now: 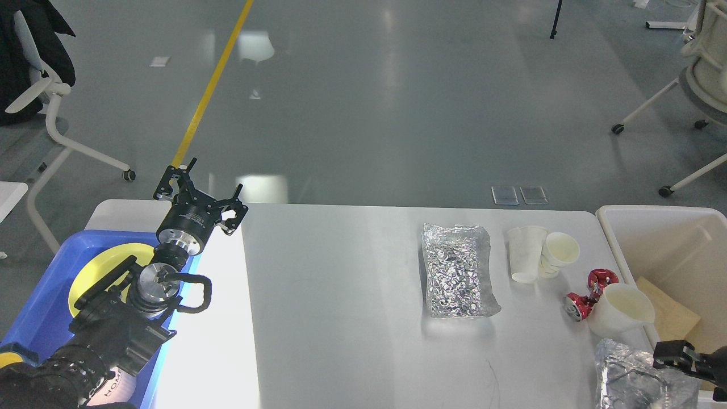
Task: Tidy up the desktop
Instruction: 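Lower the right gripper onto the crumpled foil beside the bin, then grasp the crumpled foil sheet with the right gripper and lift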
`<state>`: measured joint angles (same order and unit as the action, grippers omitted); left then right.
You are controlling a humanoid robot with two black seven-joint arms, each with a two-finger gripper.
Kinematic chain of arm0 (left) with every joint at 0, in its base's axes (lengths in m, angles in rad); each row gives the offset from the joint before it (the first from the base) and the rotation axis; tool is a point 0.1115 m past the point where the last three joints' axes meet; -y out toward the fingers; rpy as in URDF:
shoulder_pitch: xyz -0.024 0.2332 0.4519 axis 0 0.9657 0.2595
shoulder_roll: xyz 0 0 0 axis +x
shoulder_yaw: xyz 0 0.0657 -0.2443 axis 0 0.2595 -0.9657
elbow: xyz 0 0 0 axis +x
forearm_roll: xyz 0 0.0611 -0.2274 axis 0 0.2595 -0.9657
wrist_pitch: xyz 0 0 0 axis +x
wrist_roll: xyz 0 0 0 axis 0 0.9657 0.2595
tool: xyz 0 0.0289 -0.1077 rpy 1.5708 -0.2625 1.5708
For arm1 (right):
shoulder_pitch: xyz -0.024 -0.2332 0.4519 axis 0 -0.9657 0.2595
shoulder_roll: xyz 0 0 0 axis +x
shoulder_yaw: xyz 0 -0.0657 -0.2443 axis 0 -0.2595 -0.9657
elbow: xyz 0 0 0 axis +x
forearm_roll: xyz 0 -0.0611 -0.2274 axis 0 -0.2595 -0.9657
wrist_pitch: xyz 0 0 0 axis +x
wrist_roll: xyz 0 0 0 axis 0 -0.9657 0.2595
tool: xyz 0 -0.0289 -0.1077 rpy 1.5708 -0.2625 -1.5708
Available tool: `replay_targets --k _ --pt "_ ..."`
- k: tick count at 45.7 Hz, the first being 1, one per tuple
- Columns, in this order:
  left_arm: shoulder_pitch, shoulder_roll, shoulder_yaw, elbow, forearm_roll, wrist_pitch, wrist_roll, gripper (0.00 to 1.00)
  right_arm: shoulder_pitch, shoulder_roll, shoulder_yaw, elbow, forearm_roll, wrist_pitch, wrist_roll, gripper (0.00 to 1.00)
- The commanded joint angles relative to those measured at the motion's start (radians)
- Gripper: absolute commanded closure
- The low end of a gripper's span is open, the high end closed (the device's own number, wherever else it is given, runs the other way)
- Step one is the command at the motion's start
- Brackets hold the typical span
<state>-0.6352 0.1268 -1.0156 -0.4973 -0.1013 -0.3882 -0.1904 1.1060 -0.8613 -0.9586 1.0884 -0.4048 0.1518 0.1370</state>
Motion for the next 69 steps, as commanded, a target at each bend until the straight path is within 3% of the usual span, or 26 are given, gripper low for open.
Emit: replay_targets --k 1,7,12,17,26,28,53,61,69 --pt "0.000 0.001 0.000 0.000 0.000 0.000 0.000 0.02 -0.081 0.041 0.001 -0.084 0.001 -0.029 0.009 0.00" --pt "0.000 0.001 0.000 0.000 0.000 0.000 0.000 0.02 -0.103 0.044 0.000 -0.101 0.003 -0.031 0.042 0.01" --pt "0.000 -0.001 0.000 0.000 0.000 0.000 0.000 0.02 -0.135 0.044 -0.002 -0.105 0.001 -0.040 0.058 0.13" --pt "0.000 0.001 0.000 0.000 0.000 0.000 0.000 0.02 -0.141 0.048 0.000 -0.105 0.003 -0.051 0.090 0.41" --pt "0.000 -0.001 0.000 0.000 0.000 0.000 0.000 0.02 -0.156 0.073 0.000 -0.105 0.003 -0.054 0.092 0.75" --pt "0.000 0.000 0.000 0.000 0.000 0.000 0.000 0.02 -0.156 0.073 -0.002 -0.105 0.003 -0.052 0.092 1.00" --pt "0.000 0.001 0.000 0.000 0.000 0.000 0.000 0.02 -0.146 0.028 -0.008 -0.091 0.006 -0.044 0.095 1.00" --pt "0.000 0.001 0.000 0.000 0.000 0.000 0.000 0.02 -0.078 -0.044 -0.043 -0.085 -0.022 -0.021 0.157 1.00" --pt "0.000 0.001 0.000 0.000 0.000 0.000 0.000 0.02 0.162 -0.133 -0.107 -0.097 -0.130 0.129 0.184 1.00"
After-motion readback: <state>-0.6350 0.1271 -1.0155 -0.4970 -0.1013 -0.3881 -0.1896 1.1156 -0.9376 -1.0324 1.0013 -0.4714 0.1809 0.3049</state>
